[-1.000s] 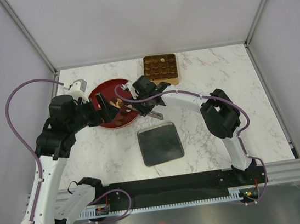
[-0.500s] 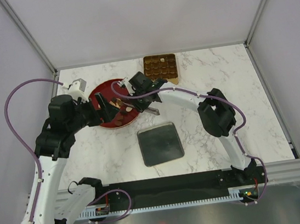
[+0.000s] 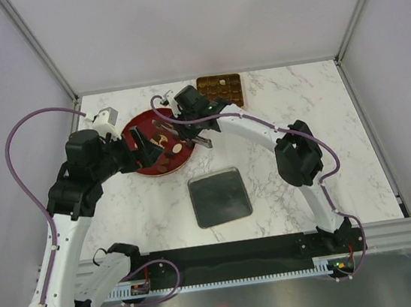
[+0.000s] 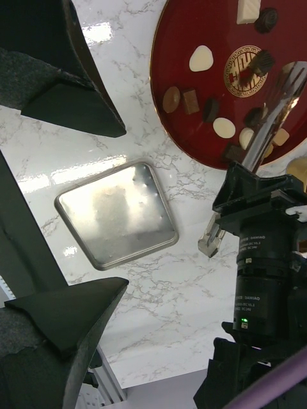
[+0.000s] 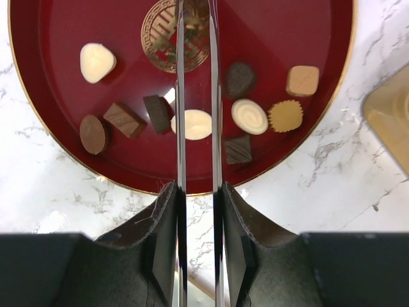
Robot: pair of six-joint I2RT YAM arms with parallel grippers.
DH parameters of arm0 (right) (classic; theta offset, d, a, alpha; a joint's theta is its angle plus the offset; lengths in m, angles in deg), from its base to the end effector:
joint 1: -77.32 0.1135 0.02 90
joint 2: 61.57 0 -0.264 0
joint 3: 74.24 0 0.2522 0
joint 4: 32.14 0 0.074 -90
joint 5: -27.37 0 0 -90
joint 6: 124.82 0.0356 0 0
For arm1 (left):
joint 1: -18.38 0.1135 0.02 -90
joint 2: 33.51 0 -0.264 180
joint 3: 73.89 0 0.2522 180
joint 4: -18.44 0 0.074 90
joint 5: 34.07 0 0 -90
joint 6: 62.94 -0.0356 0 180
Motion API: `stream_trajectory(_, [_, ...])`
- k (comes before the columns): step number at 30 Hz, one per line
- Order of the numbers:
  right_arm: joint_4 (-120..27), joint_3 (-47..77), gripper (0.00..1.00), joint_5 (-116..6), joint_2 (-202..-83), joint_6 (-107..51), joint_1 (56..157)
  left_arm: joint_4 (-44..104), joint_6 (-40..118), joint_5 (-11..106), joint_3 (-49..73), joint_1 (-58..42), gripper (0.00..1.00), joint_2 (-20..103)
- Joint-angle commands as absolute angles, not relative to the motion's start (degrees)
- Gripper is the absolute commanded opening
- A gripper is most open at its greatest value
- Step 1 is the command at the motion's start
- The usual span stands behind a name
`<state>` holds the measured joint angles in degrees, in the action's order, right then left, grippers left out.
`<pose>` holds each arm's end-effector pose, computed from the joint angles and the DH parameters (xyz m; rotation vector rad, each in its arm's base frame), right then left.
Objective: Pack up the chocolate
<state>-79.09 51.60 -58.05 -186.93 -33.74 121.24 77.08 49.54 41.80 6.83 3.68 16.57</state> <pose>0.3585 0.3491 0.2515 -0.9233 2.2474 0.4609 0.1558 -0.0499 0.3936 0.0136 2.1083 -0.6497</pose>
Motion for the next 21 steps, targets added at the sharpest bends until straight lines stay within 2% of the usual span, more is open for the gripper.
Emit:
stream_trajectory(1, [-77.19,55.18,0.35,-58.15,-185.94,-31.92,118.90,76.84,50.17,40.55,9.13,3.97,0.99,15.97])
stream_trajectory(12, [-75.44,57.73,0.35,-64.39,-185.05,-30.69,106.25,76.93,50.44,41.34,8.60,3.97,0.99,16.84])
stream_trajectory(21, [-75.26,63.79,0.34,-67.38,-190.50,-30.69,102.11,77.02,49.82,42.22,7.19,4.06,0.99,17.55])
